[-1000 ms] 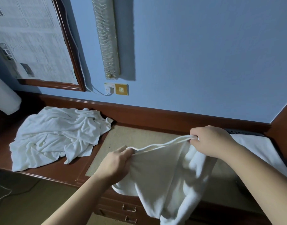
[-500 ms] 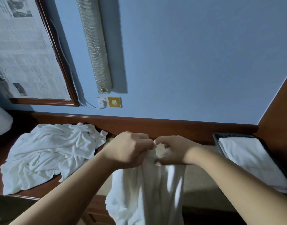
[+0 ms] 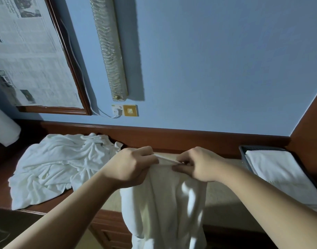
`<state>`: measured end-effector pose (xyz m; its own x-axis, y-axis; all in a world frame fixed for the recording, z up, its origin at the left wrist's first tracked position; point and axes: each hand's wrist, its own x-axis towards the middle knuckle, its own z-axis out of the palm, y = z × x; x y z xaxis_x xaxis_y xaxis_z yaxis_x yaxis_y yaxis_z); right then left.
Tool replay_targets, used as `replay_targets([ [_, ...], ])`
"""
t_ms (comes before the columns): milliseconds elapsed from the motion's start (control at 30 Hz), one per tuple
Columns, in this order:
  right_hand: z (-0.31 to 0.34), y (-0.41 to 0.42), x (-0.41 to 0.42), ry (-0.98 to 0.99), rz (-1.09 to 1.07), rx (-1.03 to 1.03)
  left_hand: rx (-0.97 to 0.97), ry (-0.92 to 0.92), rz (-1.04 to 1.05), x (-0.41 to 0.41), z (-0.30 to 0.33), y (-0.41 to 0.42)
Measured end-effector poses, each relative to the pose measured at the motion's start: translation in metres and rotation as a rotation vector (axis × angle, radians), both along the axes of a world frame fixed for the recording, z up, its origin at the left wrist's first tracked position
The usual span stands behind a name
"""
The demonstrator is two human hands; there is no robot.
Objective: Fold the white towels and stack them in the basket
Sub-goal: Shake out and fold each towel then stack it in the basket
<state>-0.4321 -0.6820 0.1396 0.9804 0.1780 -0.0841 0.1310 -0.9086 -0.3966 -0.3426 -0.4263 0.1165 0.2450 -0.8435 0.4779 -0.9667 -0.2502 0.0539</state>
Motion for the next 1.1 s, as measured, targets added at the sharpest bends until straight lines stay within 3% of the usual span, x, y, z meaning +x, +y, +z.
replay_targets([
  [167,0.001,0.003,0.000,-0.130,-0.014,-0.143,-0.059,0.036,0.228,0.006,-0.035,0.007],
  [400,0.004,0.002,-0.004,-0.175,0.004,-0.211,-0.102,0.155,0.363,0.007,-0.078,0.020],
  [600,0.000,-0.008,-0.007,-0.176,-0.029,-0.257,-0.138,0.196,0.367,0.005,-0.106,0.031],
  [1100,-0.011,-0.025,-0.020,-0.141,-0.162,-0.341,-0.212,0.068,0.268,0.007,-0.133,0.058],
])
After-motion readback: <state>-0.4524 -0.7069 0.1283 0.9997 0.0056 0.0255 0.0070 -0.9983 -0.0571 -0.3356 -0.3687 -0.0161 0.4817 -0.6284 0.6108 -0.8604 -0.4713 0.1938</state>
